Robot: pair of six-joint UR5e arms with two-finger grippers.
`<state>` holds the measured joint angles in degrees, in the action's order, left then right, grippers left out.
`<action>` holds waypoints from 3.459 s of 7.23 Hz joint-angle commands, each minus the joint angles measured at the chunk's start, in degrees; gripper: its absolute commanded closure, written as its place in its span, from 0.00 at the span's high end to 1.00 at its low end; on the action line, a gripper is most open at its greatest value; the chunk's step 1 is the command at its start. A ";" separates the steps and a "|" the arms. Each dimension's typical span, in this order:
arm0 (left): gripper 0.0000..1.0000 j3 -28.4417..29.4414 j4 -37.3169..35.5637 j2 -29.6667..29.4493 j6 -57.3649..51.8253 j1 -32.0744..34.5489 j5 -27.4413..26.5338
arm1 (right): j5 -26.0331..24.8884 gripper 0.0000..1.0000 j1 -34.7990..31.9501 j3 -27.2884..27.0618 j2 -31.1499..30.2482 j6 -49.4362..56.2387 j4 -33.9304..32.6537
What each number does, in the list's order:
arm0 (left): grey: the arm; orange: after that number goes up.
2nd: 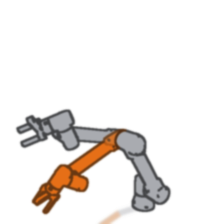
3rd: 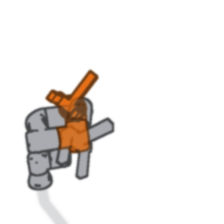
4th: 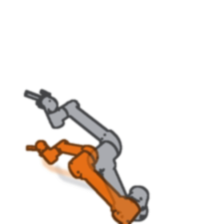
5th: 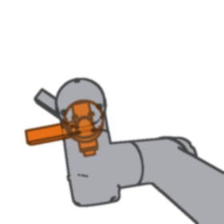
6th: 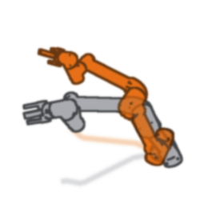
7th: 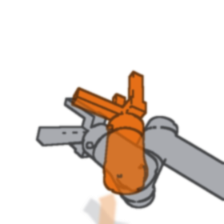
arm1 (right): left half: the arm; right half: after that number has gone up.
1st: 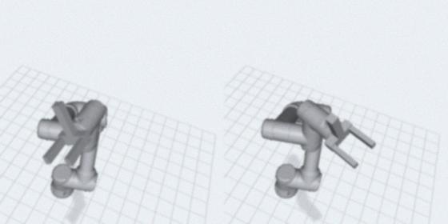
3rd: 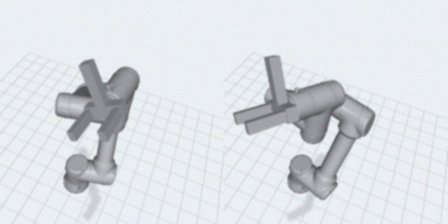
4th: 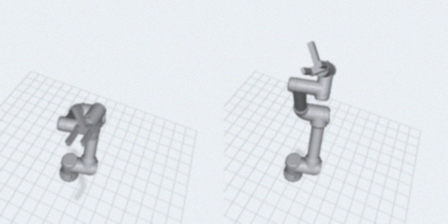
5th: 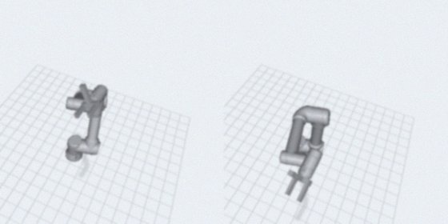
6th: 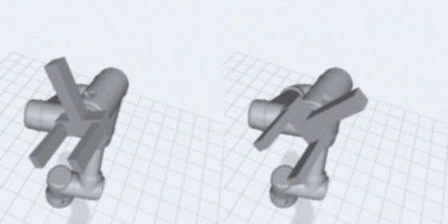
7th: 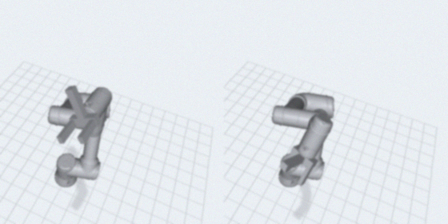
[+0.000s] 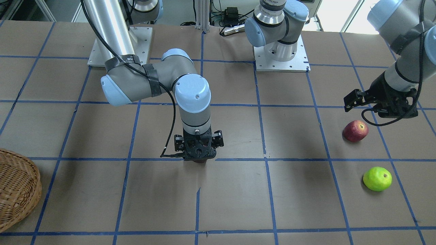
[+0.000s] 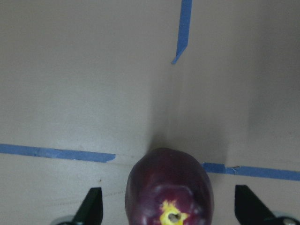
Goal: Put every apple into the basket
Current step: 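Lift the purple apple into the basket while the left gripper grasps the red apple, then carry the red apple to the table center and release it with the left gripper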
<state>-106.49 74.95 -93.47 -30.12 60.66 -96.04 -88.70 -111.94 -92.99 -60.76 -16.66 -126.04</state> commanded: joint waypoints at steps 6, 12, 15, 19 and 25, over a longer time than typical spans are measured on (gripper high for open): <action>1.00 -9.26 -23.70 -10.49 -13.82 -7.66 0.67 | 3.45 0.00 8.89 2.95 -5.30 7.64 9.05; 0.95 -9.18 -23.89 -16.13 -15.76 -7.75 -1.95 | -4.20 0.00 51.17 11.78 -3.08 59.74 9.75; 0.05 -8.65 -20.40 -13.94 -11.84 -6.79 -1.88 | -3.49 0.56 56.83 12.83 5.81 69.02 2.38; 0.04 1.52 -3.53 -9.81 14.65 5.91 1.89 | -5.43 1.00 53.17 19.93 0.84 65.38 15.94; 0.04 6.03 -16.61 -15.84 68.80 40.28 13.15 | -4.99 1.00 37.52 20.30 -8.40 43.66 28.99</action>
<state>-100.88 65.06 -106.75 28.32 94.58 -85.15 -93.95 -72.34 -72.55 -68.26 29.89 -98.88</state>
